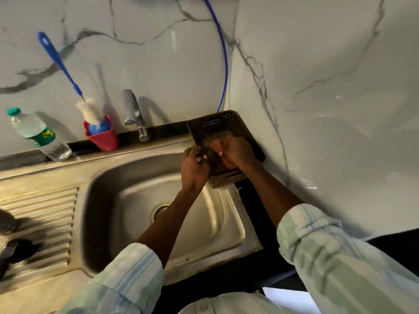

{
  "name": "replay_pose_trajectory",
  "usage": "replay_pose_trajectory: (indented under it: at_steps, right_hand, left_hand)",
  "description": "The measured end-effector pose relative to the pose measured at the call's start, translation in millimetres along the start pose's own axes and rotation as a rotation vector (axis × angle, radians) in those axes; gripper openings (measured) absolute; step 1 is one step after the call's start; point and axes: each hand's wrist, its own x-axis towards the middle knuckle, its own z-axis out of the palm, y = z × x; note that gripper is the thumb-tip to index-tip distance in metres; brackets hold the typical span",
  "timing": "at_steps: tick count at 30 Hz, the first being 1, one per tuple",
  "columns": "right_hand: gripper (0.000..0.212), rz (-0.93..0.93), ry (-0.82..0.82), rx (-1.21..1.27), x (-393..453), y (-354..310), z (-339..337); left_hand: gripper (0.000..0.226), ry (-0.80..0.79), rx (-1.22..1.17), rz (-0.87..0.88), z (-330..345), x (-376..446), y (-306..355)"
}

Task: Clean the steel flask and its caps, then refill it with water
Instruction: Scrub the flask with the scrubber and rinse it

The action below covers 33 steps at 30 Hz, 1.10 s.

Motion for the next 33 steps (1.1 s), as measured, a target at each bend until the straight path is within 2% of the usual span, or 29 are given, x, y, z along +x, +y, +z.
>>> replay_pose_trajectory:
  at_steps: [2,7,9,13,16,18,20,23,27,30,33]
  right_hand:
    - [0.060,0.039,-0.073,-0.066,10,2,8]
    - [0.053,0.084,-0.183,-0.142,24,2,19]
    - [0.053,0.080,-0.156,-0.127,25,0,18]
    - [0.039,0.048,-0.028,-0.129,25,-2,16]
    - [0.035,0.147,0.027,0.142,22,-6,6]
    - [0.025,0.194,0.018,0.516,14,-9,-4]
    - [0.024,0.234,-0.073,0.904,-6,-19,-13]
    - [0.039,0.229,-0.279,1.327,-31,-31,-7]
    - [0.057,0.212,-0.518,1.549,-58,-66,26]
    - [0.053,0.184,-0.630,1.523,-75,-106,54]
    - [0.051,0.181,-0.757,1.509,-93,-150,86]
  left_hand:
    - [0.035,0.035,0.069,-0.018,2,2,0]
    - [0.036,0.058,0.082,-0.036,2,2,3]
    - [0.035,0.058,0.072,-0.039,2,3,3]
    - [0.029,0.075,0.053,-0.034,-4,3,6]
    - [0.027,0.122,0.011,-0.010,-13,3,3]
    - [0.032,0.155,-0.021,-0.004,-20,4,1]
    - [0.032,0.210,-0.031,0.000,-30,3,-2]
    - [0.022,0.353,-0.040,0.053,-49,-4,-7]
    - [0.016,0.502,-0.073,0.056,-95,-25,-22]
    - [0.016,0.611,-0.073,0.014,-139,-41,-36]
    - [0.014,0.747,-0.013,0.062,-195,-57,-56]
